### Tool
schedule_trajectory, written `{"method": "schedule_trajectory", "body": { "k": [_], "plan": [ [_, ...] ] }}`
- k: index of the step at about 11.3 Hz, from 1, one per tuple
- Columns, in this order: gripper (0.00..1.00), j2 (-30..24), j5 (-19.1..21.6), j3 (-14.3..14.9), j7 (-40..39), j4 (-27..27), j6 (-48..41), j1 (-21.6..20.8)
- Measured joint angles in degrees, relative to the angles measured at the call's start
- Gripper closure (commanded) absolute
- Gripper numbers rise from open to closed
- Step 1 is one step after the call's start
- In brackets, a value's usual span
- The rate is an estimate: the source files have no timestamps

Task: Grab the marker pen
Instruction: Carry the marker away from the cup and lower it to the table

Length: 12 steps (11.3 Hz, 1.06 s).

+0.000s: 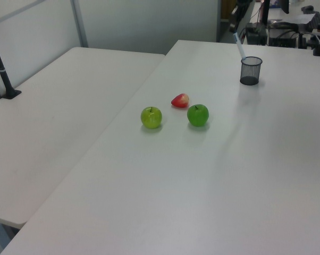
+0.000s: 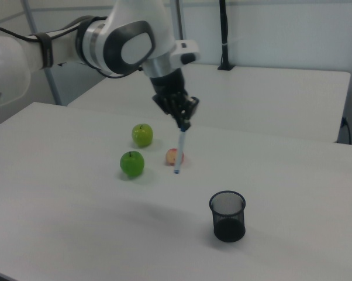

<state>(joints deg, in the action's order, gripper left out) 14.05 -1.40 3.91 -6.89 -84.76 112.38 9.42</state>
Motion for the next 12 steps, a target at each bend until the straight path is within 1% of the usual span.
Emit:
{"method": "schedule_trajectory", "body": {
  "k": [2, 3, 5, 7, 8, 10, 12],
  "plan": [
    [0.95, 0.08, 0.00, -0.86, 2.58, -0.20, -6.33, -4.82],
    [0.95, 0.08, 0.00, -2.29, 3.13, -0.27, -9.34, -5.97],
    [0.95, -0.04, 0.00, -6.57, 5.16, -1.79, -13.15, -6.64],
    [0.95, -0.08, 0.01, -11.28, 9.98, -5.12, -13.67, -6.90],
    [0.95, -0.06, 0.01, -12.83, 11.69, -6.83, -13.69, -7.53],
    [0.95, 0.56, 0.01, -13.61, 13.06, -9.80, -13.69, -10.70],
    [0.94, 2.43, 0.01, -13.64, 13.20, -10.68, -13.68, -12.56]
  ]
}}
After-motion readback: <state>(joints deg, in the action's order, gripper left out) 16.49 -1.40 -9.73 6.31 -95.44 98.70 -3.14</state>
